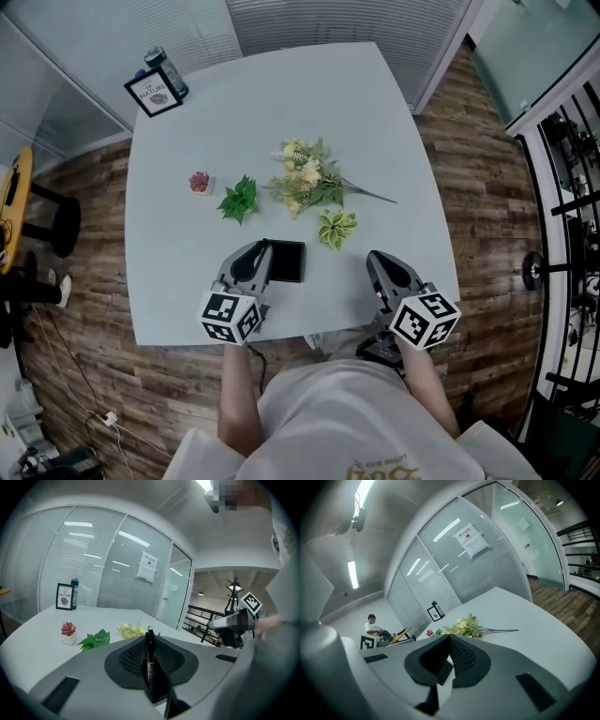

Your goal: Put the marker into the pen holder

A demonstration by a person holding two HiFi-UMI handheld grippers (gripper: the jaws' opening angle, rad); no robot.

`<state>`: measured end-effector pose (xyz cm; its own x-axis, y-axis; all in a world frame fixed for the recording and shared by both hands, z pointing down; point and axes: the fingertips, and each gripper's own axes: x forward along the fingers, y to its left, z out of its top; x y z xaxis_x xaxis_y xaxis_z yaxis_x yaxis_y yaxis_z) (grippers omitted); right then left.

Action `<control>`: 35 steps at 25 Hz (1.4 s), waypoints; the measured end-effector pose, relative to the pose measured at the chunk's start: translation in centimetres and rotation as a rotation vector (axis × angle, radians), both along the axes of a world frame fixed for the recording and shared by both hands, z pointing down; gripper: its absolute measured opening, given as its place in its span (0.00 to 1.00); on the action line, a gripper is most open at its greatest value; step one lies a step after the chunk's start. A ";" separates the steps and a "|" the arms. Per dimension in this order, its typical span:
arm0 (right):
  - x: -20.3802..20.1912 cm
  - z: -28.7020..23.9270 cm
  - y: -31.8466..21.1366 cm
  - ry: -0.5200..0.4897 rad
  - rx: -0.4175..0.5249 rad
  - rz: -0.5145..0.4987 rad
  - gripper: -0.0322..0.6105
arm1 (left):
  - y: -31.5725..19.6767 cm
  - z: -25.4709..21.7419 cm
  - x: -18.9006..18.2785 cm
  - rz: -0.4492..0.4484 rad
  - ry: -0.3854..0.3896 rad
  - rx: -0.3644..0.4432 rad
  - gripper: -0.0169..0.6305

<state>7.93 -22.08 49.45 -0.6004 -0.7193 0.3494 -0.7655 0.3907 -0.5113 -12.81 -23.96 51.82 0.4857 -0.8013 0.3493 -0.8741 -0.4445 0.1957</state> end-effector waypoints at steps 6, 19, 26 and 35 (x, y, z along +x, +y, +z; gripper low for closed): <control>0.1 0.0 0.2 0.000 0.003 0.003 0.07 | 0.7 1.3 0.9 0.058 -0.104 -0.031 0.12; 0.4 0.1 0.4 -0.003 -0.003 0.002 0.07 | 1.6 5.0 1.5 0.128 -0.326 -0.190 0.12; 0.2 -0.1 0.6 -0.004 -0.002 0.000 0.08 | 1.4 5.2 1.4 0.127 -0.422 -0.168 0.12; 0.2 -1.2 1.2 0.001 0.027 0.011 0.07 | 1.6 4.7 0.9 0.092 -0.394 -0.139 0.12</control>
<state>8.15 -20.84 48.24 -0.5925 -0.7348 0.3302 -0.7700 0.3961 -0.5002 -11.94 -22.40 56.55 0.3609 -0.6929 0.6242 -0.8518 -0.5175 -0.0819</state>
